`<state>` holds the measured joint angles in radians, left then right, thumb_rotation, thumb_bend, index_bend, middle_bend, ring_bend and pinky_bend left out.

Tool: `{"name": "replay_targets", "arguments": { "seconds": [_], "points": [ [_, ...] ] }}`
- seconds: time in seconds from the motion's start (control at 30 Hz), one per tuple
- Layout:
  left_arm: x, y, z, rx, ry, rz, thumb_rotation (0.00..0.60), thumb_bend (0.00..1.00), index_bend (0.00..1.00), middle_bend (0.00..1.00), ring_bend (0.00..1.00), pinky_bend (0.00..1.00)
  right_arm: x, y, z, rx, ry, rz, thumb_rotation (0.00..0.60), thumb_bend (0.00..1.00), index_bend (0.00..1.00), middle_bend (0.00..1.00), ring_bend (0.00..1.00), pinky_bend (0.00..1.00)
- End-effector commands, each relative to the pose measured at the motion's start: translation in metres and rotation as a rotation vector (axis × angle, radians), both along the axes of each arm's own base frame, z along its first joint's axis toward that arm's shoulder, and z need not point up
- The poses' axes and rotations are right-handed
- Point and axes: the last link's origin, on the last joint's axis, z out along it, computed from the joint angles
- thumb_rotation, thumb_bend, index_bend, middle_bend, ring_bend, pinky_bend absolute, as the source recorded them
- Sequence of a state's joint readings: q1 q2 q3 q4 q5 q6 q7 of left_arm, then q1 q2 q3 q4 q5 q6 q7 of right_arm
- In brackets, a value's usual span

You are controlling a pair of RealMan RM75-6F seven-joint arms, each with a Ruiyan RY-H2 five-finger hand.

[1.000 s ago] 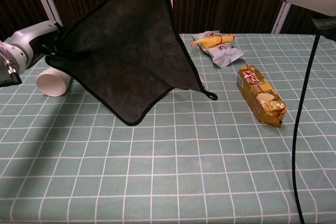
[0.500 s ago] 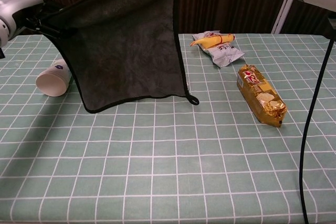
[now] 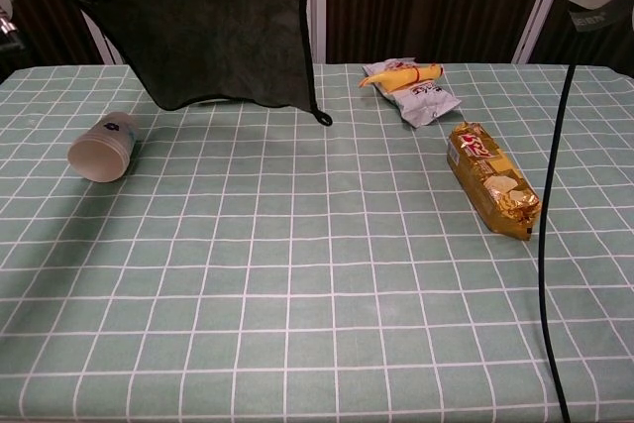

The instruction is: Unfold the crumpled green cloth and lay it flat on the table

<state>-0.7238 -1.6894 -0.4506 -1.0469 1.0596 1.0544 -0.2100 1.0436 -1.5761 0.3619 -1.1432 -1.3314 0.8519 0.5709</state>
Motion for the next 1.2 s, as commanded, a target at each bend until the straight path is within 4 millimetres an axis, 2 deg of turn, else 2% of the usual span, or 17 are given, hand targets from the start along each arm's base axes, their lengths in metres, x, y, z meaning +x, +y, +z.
{"name": "replay_targets", "arguments": {
  "seconds": [0.03, 0.2, 0.43, 0.8, 0.97, 1.2],
  "points": [
    [-0.004, -0.016, -0.015, -0.04, 0.047, -0.043, 0.6, 0.49, 0.68, 0.35, 0.13, 0.18, -0.015, 0.003, -0.006, 0.016, 0.038, 0.0, 0.6, 0.53, 0.69, 0.3, 0.06, 0.0],
    [-0.008, -0.047, -0.038, -0.124, 0.073, -0.089, 0.6, 0.49, 0.68, 0.35, 0.13, 0.18, -0.043, 0.016, -0.019, 0.069, 0.123, 0.011, 0.6, 0.54, 0.69, 0.3, 0.06, 0.0],
    [-0.007, -0.082, -0.06, -0.214, 0.147, -0.164, 0.6, 0.48, 0.68, 0.35, 0.13, 0.18, -0.074, 0.041, -0.025, 0.132, 0.159, 0.026, 0.6, 0.54, 0.69, 0.3, 0.06, 0.0],
    [-0.004, -0.118, -0.082, -0.352, 0.253, -0.233, 0.6, 0.44, 0.65, 0.35, 0.13, 0.18, -0.102, 0.077, -0.042, 0.22, 0.213, 0.06, 0.6, 0.54, 0.69, 0.3, 0.06, 0.0],
    [-0.003, -0.124, -0.092, -0.421, 0.275, -0.227, 0.6, 0.42, 0.58, 0.32, 0.13, 0.18, -0.111, 0.087, -0.052, 0.236, 0.253, 0.078, 0.6, 0.54, 0.69, 0.3, 0.06, 0.0],
    [-0.001, -0.127, -0.096, -0.504, 0.324, -0.224, 0.6, 0.33, 0.39, 0.26, 0.13, 0.18, -0.115, 0.099, -0.068, 0.239, 0.294, 0.104, 0.6, 0.54, 0.69, 0.3, 0.05, 0.0]
  ]
}}
